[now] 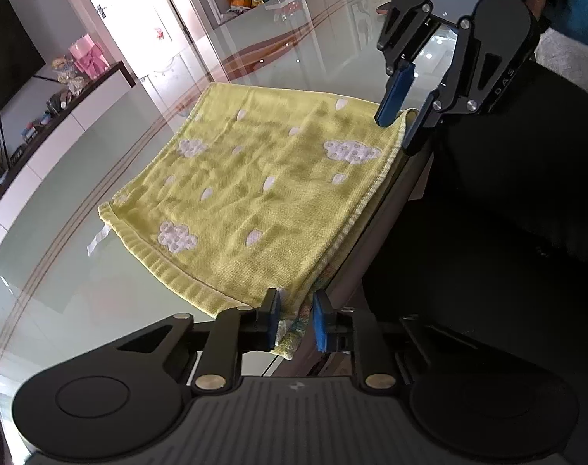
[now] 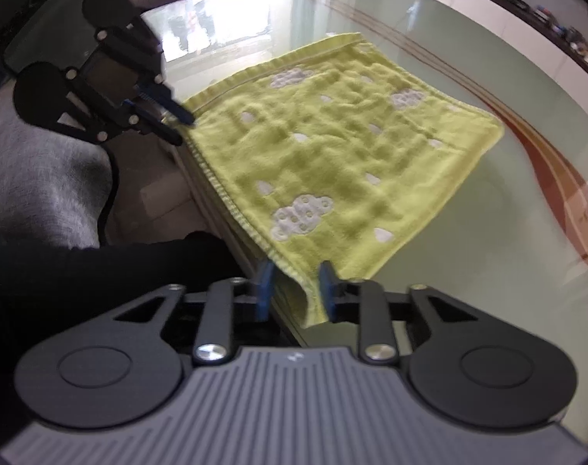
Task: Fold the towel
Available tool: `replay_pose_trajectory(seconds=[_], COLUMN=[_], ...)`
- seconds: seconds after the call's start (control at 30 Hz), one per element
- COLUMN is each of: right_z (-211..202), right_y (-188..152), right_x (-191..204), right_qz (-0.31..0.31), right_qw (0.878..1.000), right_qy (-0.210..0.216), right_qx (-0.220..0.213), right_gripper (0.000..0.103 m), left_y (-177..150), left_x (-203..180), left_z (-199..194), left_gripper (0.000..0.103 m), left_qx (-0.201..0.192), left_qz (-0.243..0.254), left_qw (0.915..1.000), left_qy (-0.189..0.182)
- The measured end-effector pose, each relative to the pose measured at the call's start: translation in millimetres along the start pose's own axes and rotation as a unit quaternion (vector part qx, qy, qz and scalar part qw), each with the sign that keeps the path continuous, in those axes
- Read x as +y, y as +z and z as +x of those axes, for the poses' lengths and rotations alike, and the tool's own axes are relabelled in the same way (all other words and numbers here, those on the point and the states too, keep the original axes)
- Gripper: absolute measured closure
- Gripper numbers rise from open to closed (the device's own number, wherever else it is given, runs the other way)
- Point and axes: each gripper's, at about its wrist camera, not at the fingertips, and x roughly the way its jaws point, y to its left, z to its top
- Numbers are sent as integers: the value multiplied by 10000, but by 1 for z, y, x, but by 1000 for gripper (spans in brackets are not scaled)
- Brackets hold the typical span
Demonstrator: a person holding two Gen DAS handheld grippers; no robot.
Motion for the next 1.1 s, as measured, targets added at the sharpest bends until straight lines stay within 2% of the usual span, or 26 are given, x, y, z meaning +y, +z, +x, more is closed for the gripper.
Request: replay_pose_trajectory(seconds=[0.1, 0.33, 0.53, 0.6, 0.73, 0.83, 0.87, 0.93, 1.03, 1.1], right_z=[-2, -19, -36, -39, -40, -37, -36, -36, -29, -23], right_y=[-3, -1, 12, 18, 29, 34, 32, 23, 9, -3], right_x=[-2, -12, -21, -25, -36, -44, -45, -46, -46, -46], right_qz=[193, 529, 656, 724, 865, 863, 831, 626, 582, 692], right_qw=[9998, 9974, 9938, 9916, 9874, 9873, 9879, 9898, 9943, 9961], right_qy=[12, 108, 48, -50, -113, -133, -85, 54, 80, 14], right_qx=[-101, -467, -897, -1070, -1321, -1324, -1309, -1278, -890, -555], right_gripper=[91, 92, 92, 94, 96, 96, 95, 95, 92, 85], left_y=[2, 12, 25, 33, 45, 54, 56, 54, 46, 37], left_x=[3, 6, 21, 31, 45, 55, 58, 54, 44, 34], left_z=[0, -6, -22, -25, -25, -22, -22, -26, -23, -18], left_gripper=[90, 93, 95, 98, 98, 98, 98, 95, 89, 88], left_qx=[59, 94, -95, -169, -262, -321, -335, -394, -302, -157], left_qz=[-52, -31, -105, -153, -227, -317, -336, -306, -88, 55], left_qw=[9999, 9999, 9994, 9980, 9960, 9954, 9959, 9981, 9992, 9998], left_qy=[-74, -45, 308, 592, 827, 845, 766, 370, 236, 142])
